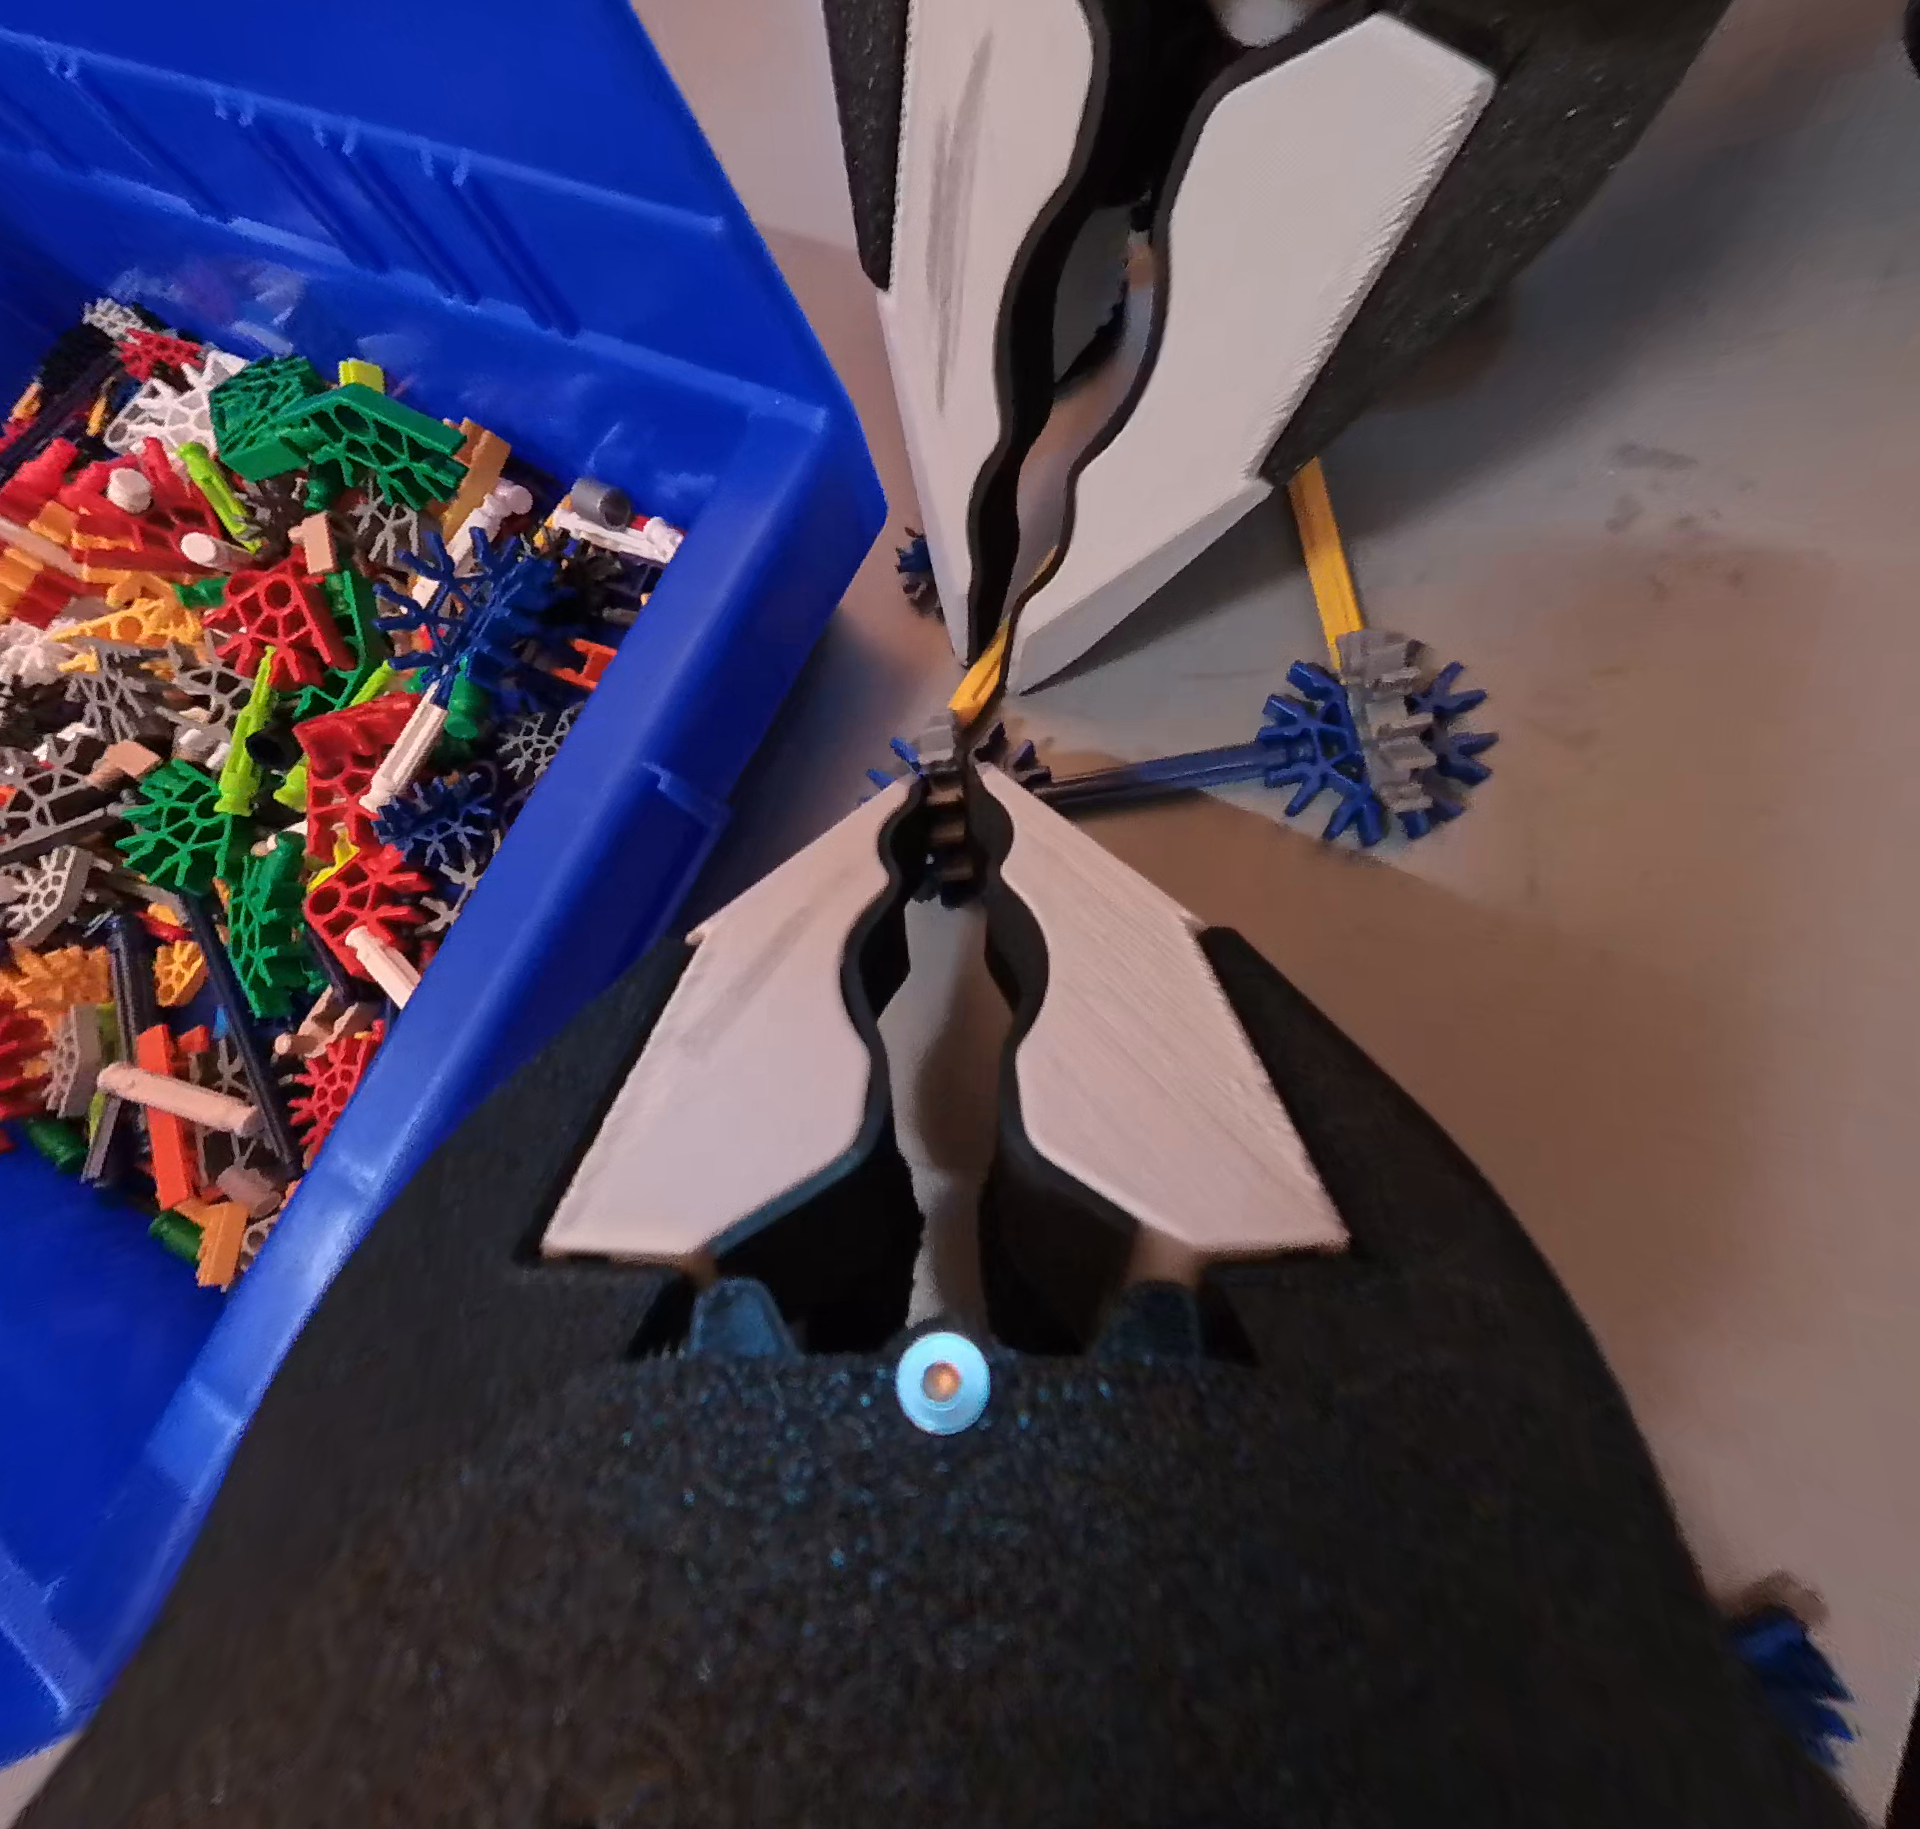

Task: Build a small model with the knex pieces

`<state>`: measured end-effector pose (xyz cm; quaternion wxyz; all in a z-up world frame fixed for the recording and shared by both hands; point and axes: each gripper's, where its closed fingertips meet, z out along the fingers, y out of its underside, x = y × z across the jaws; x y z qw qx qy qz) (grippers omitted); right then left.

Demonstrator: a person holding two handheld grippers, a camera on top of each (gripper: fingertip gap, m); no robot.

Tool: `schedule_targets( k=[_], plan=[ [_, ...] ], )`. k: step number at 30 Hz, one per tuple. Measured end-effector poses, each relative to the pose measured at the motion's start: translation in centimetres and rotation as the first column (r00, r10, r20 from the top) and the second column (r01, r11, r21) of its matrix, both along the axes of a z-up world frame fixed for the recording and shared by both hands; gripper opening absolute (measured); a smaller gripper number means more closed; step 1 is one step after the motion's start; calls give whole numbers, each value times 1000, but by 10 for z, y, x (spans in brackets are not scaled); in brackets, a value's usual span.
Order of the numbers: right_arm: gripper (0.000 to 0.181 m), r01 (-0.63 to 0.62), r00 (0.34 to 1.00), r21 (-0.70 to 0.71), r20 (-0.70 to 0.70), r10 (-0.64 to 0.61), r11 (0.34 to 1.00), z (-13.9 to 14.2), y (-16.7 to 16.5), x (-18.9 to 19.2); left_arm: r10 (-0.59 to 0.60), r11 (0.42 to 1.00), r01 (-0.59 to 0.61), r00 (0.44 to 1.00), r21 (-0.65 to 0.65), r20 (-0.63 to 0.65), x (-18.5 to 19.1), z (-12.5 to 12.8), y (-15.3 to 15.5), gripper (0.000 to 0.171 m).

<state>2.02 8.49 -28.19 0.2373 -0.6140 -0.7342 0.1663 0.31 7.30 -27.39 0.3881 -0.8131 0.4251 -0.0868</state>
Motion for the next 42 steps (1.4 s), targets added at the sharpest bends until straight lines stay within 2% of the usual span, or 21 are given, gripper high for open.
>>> schedule_targets(
  k=[9,16,24,36,42],
  plan=[
    [4,80,997,12,-10,-80,997,0,0,-2,89,996,-89,996,5,-16,0,0,2,5],
    [4,156,986,-12,-60,-156,988,0,0,-1,96,995,-96,995,9,-6,-1,0,5,4],
    [4,158,985,18,-69,-157,987,0,0,-1,62,998,-62,998,6,-27,0,0,5,4],
    [3,204,976,89,-95,-195,975,0,3,-3,154,988,-154,988,-17,-6,2,0,5,5],
    [4,167,982,59,-98,-160,984,1,4,-2,44,999,-44,998,-17,-41,0,0,6,5]
  ],
)
